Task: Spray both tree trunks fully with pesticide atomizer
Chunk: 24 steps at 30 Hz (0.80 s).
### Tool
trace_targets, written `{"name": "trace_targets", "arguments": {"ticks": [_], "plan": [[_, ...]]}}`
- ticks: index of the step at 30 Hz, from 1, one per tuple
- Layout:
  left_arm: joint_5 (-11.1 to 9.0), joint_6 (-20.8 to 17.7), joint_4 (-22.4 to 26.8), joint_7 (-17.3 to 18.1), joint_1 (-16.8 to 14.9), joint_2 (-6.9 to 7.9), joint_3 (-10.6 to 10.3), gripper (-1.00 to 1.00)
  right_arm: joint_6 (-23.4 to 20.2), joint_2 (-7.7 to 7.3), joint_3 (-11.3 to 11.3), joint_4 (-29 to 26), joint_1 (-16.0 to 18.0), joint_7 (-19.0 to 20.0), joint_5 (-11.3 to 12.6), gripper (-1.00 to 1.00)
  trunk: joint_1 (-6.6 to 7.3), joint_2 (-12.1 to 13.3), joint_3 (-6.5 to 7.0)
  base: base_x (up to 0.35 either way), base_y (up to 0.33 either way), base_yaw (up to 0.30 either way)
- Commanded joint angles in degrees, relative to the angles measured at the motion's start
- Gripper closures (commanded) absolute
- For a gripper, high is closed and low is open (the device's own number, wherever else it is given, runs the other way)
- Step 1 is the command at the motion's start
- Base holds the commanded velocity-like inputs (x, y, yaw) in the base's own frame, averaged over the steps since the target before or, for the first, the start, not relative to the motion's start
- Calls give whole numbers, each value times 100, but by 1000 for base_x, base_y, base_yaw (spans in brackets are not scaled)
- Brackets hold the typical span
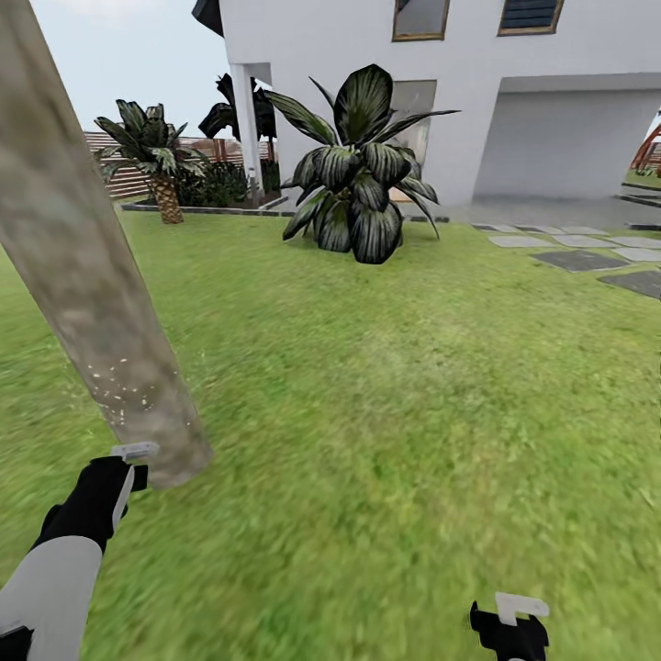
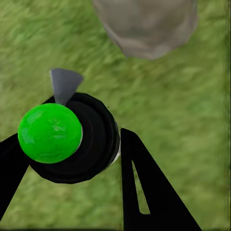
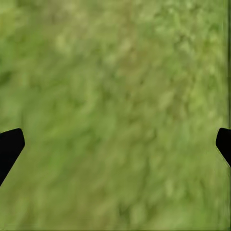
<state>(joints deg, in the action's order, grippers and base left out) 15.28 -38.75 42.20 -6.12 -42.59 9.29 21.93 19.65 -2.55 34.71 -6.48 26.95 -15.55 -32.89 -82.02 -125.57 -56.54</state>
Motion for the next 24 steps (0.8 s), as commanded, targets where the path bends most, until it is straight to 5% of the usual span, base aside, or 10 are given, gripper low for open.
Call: {"name": "trace_targets", "arguments": {"ticks": [1, 24], "plan": [[1, -27, 8, -12, -4, -1, 4, 100, 21, 0, 44, 14, 7, -18, -60, -100, 1, -2, -5, 3, -275, 0], [1, -27, 10, -16, -2, -3, 7, 100, 22, 0, 44, 15, 7, -18, -60, -100, 1, -2, -5, 98, -266, 123]]}}
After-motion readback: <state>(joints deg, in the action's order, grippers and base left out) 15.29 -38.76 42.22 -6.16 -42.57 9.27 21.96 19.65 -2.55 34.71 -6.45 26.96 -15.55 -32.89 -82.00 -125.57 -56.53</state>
